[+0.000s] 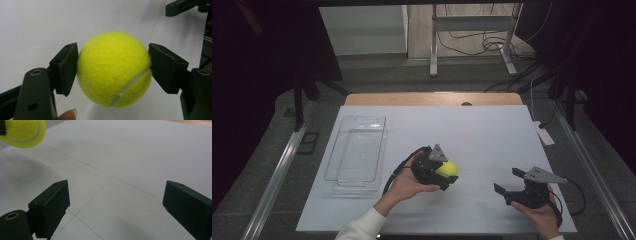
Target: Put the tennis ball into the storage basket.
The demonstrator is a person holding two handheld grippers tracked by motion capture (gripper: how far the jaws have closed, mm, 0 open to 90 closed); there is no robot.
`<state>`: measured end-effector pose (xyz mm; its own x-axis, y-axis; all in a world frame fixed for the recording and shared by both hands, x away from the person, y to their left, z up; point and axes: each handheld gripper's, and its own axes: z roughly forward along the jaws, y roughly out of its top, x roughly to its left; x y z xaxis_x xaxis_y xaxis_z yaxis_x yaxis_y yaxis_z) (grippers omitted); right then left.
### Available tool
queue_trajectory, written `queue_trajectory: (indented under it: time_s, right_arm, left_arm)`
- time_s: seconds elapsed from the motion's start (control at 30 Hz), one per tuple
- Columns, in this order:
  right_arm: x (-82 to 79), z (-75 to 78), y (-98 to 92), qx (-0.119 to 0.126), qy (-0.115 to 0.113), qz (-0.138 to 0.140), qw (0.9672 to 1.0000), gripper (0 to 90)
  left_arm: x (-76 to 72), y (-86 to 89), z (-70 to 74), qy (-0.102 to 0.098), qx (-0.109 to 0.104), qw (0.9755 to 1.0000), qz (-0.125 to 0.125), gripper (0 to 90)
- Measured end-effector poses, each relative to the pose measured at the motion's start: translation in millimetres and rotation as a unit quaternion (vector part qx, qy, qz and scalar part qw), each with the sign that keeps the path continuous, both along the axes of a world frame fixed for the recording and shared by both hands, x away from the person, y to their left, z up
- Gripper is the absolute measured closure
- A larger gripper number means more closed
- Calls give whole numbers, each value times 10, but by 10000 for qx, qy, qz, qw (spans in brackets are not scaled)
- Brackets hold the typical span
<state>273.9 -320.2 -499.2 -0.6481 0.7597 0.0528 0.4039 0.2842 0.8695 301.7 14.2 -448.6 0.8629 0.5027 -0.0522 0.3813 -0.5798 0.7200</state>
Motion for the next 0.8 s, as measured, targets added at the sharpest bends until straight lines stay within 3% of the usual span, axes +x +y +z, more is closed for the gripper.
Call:
queue_trajectory:
  time_s: [0.8]
  right_arm:
    - [0, 0, -1, -13, -3, 0, 10000, 73]
  left_arm:
    - [-7, 159, 160, -212, -247, 9993, 197, 276]
